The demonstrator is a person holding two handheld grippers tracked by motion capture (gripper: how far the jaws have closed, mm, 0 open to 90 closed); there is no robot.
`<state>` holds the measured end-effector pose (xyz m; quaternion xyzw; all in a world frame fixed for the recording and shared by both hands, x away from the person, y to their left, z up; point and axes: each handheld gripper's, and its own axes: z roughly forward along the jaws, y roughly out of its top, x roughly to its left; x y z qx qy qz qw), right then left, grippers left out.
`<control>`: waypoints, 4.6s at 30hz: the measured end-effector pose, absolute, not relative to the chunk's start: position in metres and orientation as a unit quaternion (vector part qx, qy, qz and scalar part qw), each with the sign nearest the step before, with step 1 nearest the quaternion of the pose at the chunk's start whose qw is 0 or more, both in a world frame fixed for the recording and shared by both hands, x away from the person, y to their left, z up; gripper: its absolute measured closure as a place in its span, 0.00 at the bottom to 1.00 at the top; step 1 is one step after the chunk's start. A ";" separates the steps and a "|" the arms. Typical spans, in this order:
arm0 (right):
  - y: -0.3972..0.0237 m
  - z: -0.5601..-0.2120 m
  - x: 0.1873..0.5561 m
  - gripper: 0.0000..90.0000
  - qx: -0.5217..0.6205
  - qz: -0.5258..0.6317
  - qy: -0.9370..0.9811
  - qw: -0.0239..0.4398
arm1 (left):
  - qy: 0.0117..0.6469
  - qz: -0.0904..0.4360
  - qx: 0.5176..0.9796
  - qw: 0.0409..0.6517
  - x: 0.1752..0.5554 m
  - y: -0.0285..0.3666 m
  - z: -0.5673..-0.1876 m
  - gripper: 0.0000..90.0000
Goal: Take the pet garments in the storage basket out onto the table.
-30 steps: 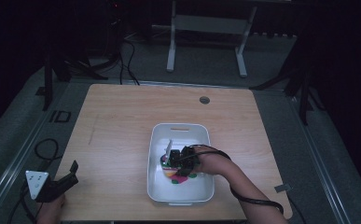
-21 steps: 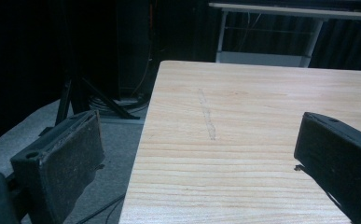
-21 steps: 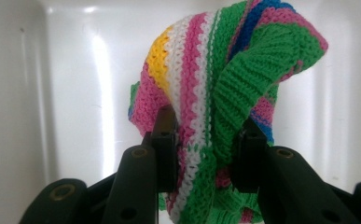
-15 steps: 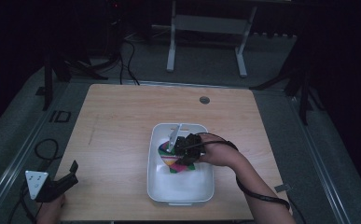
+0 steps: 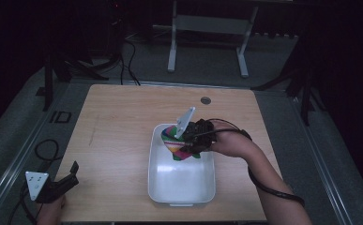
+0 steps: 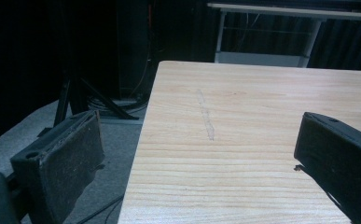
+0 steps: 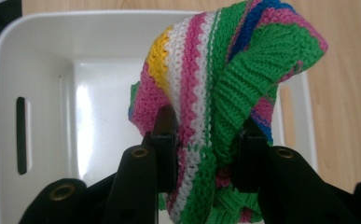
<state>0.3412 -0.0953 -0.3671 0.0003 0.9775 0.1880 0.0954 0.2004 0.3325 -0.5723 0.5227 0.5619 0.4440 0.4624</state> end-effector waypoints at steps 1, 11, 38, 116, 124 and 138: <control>-0.103 -0.358 0.341 0.75 0.009 0.186 0.977 0.105 | 0.562 0.443 0.523 0.463 0.200 0.333 -0.572 0.02; -0.149 -0.331 0.350 0.75 0.055 0.190 0.971 0.135 | 0.563 0.444 0.523 0.461 0.201 0.332 -0.572 0.02; -0.250 -0.423 0.400 0.75 0.204 0.160 0.956 0.139 | 0.558 0.451 0.526 0.456 0.200 0.330 -0.572 0.02; -0.382 -0.536 0.283 0.12 0.457 0.317 0.782 0.283 | 0.559 0.452 0.526 0.455 0.199 0.329 -0.572 0.02; -0.387 -0.550 0.267 0.12 0.497 0.342 0.727 0.328 | 0.558 0.452 0.526 0.455 0.199 0.329 -0.572 0.02; -0.404 -0.554 0.251 0.13 0.535 0.379 0.640 0.400 | 0.558 0.452 0.525 0.456 0.199 0.329 -0.572 0.02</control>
